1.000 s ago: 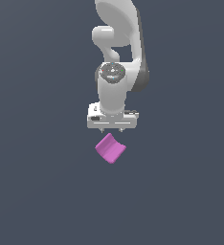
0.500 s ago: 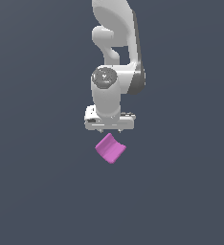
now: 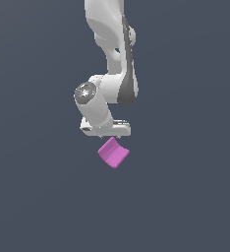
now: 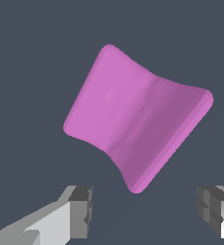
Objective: Pick up the object and move it to a goal position.
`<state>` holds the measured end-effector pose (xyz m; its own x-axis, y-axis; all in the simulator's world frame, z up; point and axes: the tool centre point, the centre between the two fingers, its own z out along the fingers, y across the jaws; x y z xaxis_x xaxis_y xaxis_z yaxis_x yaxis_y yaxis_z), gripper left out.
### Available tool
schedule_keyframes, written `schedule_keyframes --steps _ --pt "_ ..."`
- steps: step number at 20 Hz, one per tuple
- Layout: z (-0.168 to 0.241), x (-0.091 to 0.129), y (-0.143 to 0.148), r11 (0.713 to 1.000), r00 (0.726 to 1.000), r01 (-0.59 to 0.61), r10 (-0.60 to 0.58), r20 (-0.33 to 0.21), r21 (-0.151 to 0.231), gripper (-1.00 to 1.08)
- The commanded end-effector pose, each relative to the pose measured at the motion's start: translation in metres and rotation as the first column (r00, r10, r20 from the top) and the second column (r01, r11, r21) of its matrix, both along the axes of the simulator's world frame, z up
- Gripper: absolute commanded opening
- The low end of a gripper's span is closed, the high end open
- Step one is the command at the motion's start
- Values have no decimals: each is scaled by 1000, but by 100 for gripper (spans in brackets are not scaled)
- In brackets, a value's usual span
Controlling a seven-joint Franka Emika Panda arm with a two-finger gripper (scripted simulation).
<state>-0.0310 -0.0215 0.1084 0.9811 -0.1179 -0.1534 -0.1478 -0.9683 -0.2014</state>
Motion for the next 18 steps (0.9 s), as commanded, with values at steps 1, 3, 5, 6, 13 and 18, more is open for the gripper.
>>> schedule_keyframes --steps 1,3,5,6,13,18 --pt "-8 -3 -4 997 999 41 -40 -19 59 68" --pt "-15 -5 -6 991 997 75 -71 -34 108 68" --pt "-20 -6 -9 982 994 109 -102 -48 157 68" --pt "-23 -7 -10 975 992 126 -118 -55 181 68" --pt "-37 -8 -16 912 972 235 -216 -94 338 68" --pt "-42 -6 -20 865 958 286 -263 -111 413 68"
